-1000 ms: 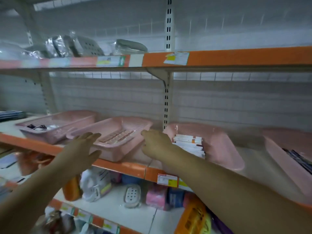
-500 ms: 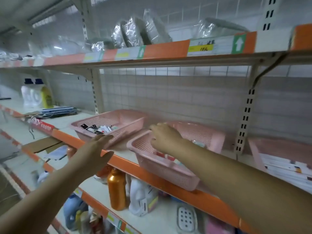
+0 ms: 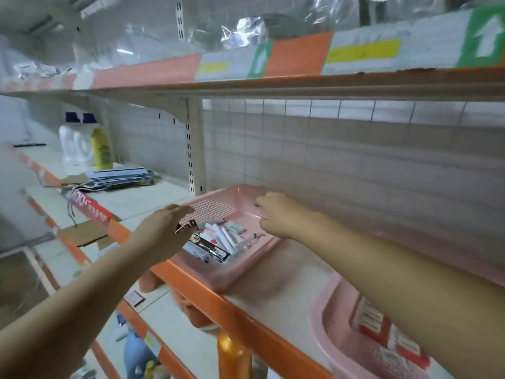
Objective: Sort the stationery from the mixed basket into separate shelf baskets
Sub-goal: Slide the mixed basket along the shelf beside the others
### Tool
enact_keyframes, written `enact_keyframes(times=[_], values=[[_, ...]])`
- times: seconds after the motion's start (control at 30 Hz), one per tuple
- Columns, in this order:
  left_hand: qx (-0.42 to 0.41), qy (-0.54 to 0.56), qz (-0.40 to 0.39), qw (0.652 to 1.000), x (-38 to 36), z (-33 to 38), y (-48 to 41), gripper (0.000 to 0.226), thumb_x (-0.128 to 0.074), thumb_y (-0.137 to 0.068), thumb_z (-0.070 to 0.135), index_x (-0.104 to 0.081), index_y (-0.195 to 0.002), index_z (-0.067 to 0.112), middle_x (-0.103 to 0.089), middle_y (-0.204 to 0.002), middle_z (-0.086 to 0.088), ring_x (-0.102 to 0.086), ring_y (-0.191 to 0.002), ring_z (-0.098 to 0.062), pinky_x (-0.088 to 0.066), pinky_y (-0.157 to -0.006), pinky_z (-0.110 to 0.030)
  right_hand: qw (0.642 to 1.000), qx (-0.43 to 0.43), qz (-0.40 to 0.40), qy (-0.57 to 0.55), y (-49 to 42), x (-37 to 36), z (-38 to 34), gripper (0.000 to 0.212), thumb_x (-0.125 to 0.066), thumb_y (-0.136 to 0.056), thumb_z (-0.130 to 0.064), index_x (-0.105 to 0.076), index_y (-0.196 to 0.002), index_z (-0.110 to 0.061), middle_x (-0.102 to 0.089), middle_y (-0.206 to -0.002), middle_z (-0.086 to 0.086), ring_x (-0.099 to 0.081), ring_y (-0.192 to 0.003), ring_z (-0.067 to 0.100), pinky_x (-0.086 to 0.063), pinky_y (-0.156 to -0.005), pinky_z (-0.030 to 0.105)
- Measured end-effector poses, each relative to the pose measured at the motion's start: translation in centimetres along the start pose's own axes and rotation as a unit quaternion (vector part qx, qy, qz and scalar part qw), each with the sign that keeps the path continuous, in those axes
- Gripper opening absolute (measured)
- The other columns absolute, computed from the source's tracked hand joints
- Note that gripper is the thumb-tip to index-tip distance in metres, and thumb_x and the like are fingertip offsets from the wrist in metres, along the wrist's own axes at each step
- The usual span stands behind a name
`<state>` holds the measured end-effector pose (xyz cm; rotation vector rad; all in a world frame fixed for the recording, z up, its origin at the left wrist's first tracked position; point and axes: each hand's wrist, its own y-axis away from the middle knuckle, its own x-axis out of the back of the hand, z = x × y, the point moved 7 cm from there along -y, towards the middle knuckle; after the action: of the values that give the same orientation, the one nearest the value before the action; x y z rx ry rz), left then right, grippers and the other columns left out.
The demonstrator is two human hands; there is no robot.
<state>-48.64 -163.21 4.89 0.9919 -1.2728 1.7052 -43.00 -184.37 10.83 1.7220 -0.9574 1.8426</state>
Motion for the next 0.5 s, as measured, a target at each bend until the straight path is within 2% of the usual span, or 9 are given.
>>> enact_keyframes(times=[0.17,0.27,0.4,0.5], values=[[-0.012,0.034,-0.046,0.998,0.2,0.3,-1.3,0.044,-0.056,-0.091,0.029,-0.048,-0.134,0.024,-0.049,-0.137,0.001,-0.055,-0.114,-0.021,-0.043,-0.094,-0.031,0.999,-0.020,-0.044,0.010,-4.0,-3.7,-0.4,0.038,-0.051,-0.085,-0.015,-0.053,-0.124,-0.013,-0.053,-0.123,0.012,-0.051,-0.113,0.031,-0.046,-0.091,0.037],[-0.068,0.061,-0.077,0.993,-0.9,0.7,-3.9,0.044,-0.055,-0.092,0.025,-0.047,-0.135,0.021,-0.049,-0.138,0.001,-0.054,-0.117,-0.020,-0.042,-0.097,-0.029,0.996,-0.050,-0.078,0.017,-5.8,-5.6,-0.2,0.044,-0.052,-0.087,-0.021,-0.049,-0.130,-0.019,-0.051,-0.131,0.010,-0.051,-0.117,0.029,-0.047,-0.092,0.039],[-0.156,0.067,-0.175,0.970,-4.0,1.3,-7.3,0.036,-0.055,-0.092,0.026,-0.053,-0.128,0.021,-0.059,-0.126,0.000,-0.056,-0.109,-0.018,-0.041,-0.087,-0.022,0.983,-0.115,-0.137,0.043,-7.0,-7.8,0.8,0.043,-0.048,-0.089,-0.018,-0.048,-0.132,-0.022,-0.055,-0.126,0.008,-0.058,-0.106,0.026,-0.050,-0.084,0.033],[-0.204,0.045,-0.249,0.946,-6.6,2.5,-8.6,0.041,-0.054,-0.092,0.028,-0.050,-0.131,0.019,-0.057,-0.127,-0.003,-0.054,-0.111,-0.019,-0.040,-0.089,-0.024,0.976,-0.173,-0.131,0.029,-7.1,-9.1,1.9,0.037,-0.047,-0.090,-0.017,-0.055,-0.126,-0.019,-0.058,-0.120,0.009,-0.060,-0.098,0.026,-0.052,-0.077,0.031]])
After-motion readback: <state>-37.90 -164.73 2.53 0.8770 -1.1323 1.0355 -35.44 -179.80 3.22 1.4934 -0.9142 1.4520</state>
